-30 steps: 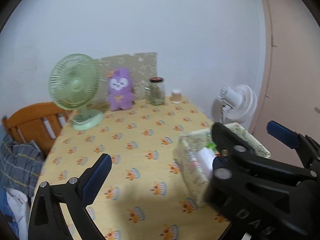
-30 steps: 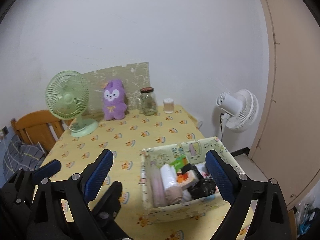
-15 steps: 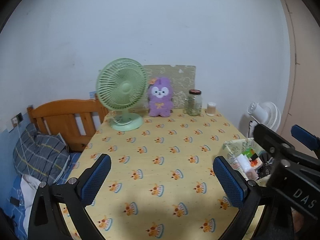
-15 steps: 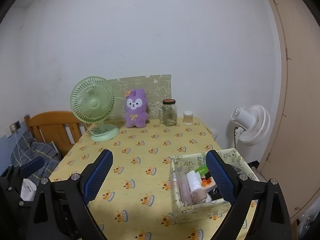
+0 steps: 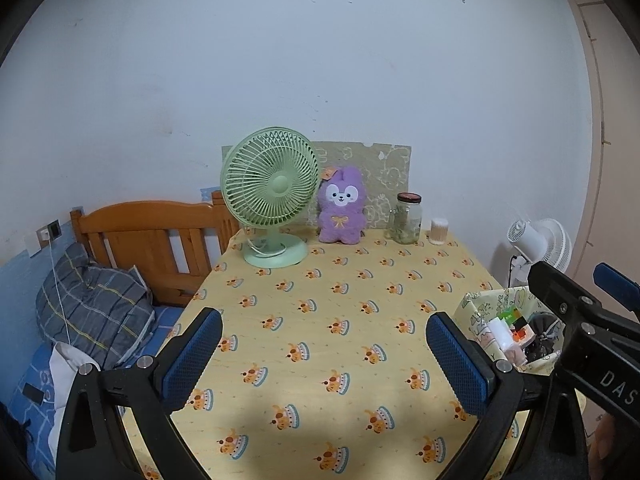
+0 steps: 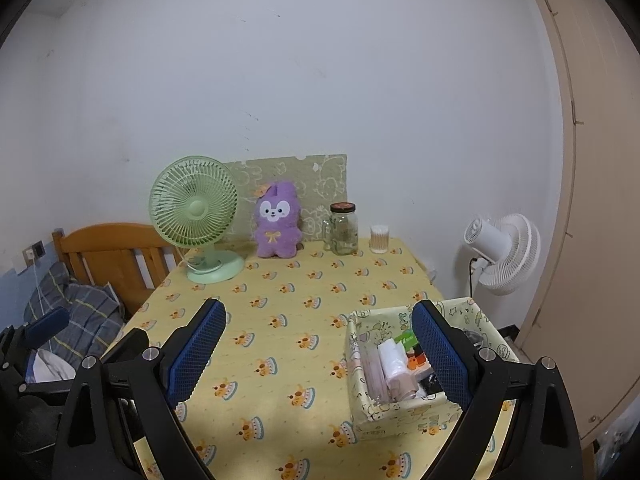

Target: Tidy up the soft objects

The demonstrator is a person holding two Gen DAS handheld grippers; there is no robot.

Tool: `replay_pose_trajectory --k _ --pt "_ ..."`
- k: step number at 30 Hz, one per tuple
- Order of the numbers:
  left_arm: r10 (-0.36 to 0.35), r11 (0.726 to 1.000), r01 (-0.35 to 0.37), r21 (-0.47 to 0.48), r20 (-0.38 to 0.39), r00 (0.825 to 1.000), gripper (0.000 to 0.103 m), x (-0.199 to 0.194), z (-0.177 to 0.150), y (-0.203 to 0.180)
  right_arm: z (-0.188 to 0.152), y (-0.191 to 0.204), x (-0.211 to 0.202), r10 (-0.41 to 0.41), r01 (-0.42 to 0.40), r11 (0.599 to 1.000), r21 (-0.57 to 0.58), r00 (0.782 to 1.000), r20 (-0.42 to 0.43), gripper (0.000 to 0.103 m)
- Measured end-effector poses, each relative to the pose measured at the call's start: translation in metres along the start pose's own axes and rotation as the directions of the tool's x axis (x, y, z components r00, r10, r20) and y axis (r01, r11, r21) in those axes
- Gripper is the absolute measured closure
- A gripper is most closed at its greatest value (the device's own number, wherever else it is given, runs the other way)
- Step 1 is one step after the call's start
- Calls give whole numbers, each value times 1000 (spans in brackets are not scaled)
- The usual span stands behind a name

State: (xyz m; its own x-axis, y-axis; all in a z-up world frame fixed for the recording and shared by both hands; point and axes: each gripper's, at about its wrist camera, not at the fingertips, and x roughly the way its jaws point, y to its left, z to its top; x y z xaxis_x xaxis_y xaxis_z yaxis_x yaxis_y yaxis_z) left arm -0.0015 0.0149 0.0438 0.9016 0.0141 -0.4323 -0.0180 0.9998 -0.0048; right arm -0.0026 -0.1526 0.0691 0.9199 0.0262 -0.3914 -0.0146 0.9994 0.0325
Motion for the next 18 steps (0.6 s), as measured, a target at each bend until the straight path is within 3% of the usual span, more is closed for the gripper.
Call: replay_pose_trajectory --k 18 --pt "11 1000 -11 -20 11 1000 0 -3 -1 0 0 -10 -1 -11 11 1000 11 1000 -1 7"
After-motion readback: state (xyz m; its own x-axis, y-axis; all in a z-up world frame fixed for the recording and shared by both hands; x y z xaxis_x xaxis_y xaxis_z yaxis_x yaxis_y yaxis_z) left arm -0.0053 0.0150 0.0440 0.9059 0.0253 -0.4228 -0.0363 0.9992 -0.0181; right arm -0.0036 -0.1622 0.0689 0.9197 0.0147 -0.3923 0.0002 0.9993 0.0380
